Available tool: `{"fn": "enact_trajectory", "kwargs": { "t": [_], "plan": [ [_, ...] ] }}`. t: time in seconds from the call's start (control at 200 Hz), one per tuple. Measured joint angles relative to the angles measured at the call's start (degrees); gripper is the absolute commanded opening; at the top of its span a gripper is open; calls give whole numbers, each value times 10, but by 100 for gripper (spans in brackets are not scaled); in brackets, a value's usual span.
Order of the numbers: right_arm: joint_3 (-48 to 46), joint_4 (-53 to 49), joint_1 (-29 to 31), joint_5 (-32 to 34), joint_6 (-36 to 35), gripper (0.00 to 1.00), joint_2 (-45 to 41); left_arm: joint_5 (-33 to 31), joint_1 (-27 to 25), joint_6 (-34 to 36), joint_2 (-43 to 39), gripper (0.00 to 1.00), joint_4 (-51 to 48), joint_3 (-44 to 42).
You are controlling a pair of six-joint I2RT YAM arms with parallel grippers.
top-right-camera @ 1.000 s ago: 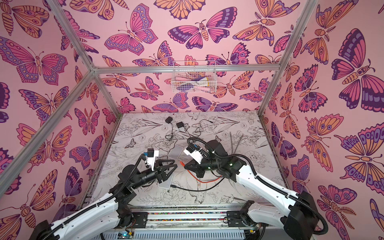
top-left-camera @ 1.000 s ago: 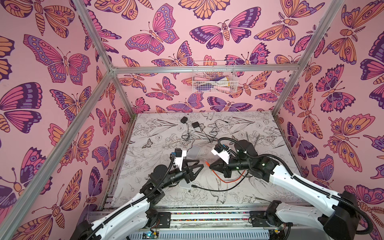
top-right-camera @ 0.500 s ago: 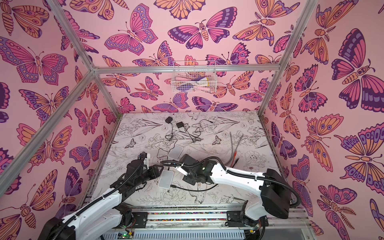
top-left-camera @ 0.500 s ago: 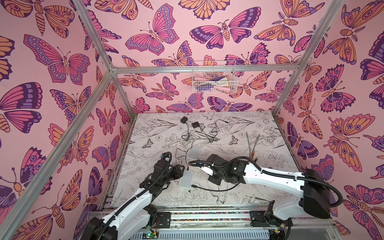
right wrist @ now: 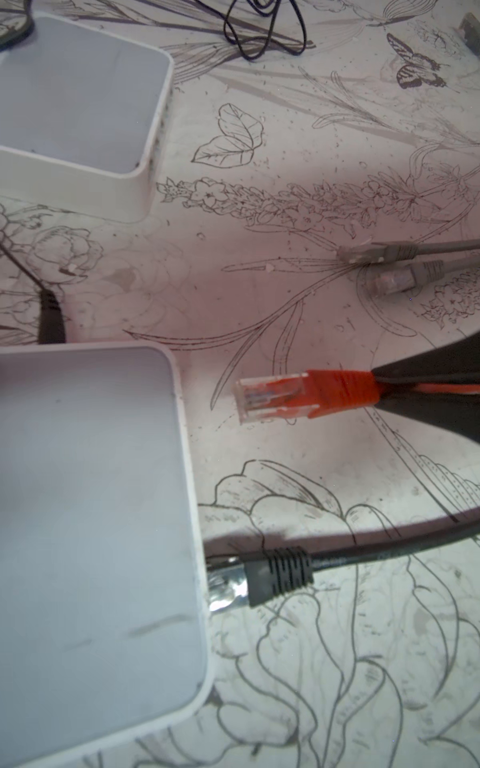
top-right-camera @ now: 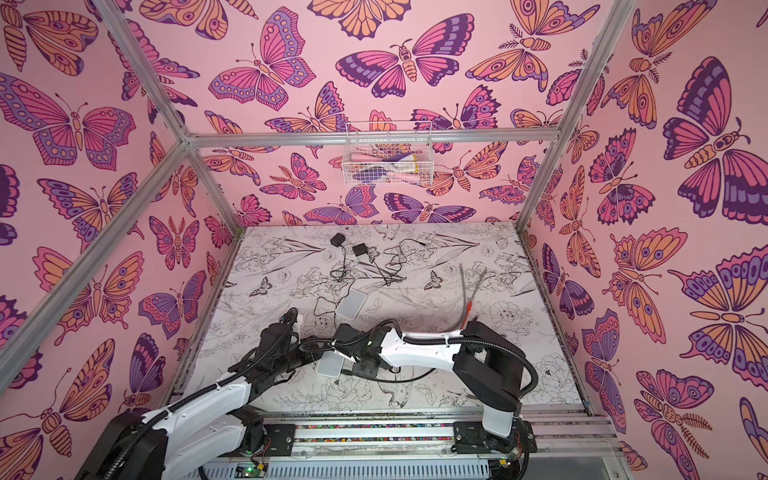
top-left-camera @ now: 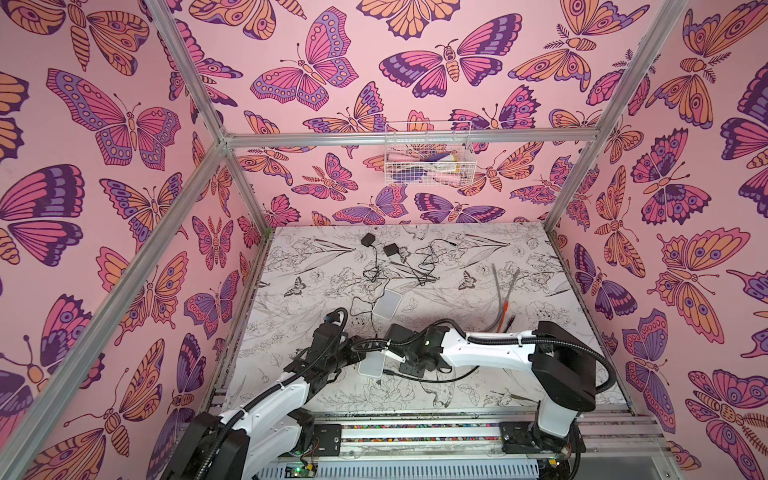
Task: Insert the plug into the switch port
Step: 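Lift the white switch with the left gripper and bring the red plug to it, then align the red plug with the switch port beside the black plug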
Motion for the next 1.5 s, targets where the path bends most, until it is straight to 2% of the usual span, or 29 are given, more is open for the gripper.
{"fn": "enact_trajectory", "kwargs": {
  "t": [0.235, 0.486, 1.497],
  "plan": [
    [11, 5, 6, -4, 0, 0, 18, 18, 0, 0, 59, 50, 44, 0],
    [11, 7, 6, -4, 0, 0, 36, 33, 0, 0, 85, 49, 78, 0],
    [28, 10, 7, -17, 2, 0, 61, 50, 1, -9, 82, 46, 117, -24]
  ]
}}
